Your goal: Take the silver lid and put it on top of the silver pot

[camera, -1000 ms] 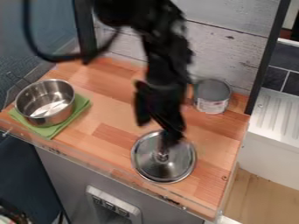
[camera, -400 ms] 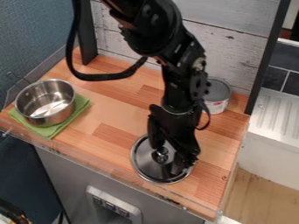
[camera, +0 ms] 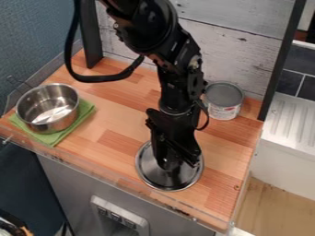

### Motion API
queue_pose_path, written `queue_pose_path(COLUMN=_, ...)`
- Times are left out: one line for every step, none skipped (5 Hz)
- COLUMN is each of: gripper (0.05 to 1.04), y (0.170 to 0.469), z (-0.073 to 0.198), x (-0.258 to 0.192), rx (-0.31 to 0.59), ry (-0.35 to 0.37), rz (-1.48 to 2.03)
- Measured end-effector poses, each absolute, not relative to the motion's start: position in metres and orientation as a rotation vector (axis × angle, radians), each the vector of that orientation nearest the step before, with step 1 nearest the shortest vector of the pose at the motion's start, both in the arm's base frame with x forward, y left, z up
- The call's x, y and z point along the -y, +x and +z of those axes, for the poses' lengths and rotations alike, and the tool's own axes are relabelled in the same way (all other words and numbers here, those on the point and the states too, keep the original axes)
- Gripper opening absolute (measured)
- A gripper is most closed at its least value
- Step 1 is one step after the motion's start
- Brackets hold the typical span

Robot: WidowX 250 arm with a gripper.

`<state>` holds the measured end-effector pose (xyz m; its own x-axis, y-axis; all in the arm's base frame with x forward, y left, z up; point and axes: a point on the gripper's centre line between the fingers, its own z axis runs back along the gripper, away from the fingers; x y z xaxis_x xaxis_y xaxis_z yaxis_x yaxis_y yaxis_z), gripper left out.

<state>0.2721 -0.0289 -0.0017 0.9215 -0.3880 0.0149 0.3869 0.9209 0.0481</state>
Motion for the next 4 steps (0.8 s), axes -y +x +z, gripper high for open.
queue_pose_path(gripper=0.282, y=0.270, z=-0.001, x=0.027, rx=0.013, ry=0.032, rz=-0.396)
queue_pose_path(gripper=0.282, y=0.273, z=0.028, x=0.019, rx=0.069, ry=0.026, rz=-0.372)
queue_pose_path(gripper=0.282, y=0.278, z=0.065, x=-0.008, rx=0.138, ry=0.036, rz=-0.288)
queue_pose_path(gripper=0.282, y=0.275, z=0.080, x=-0.058, rx=0.138, ry=0.049, rz=-0.139)
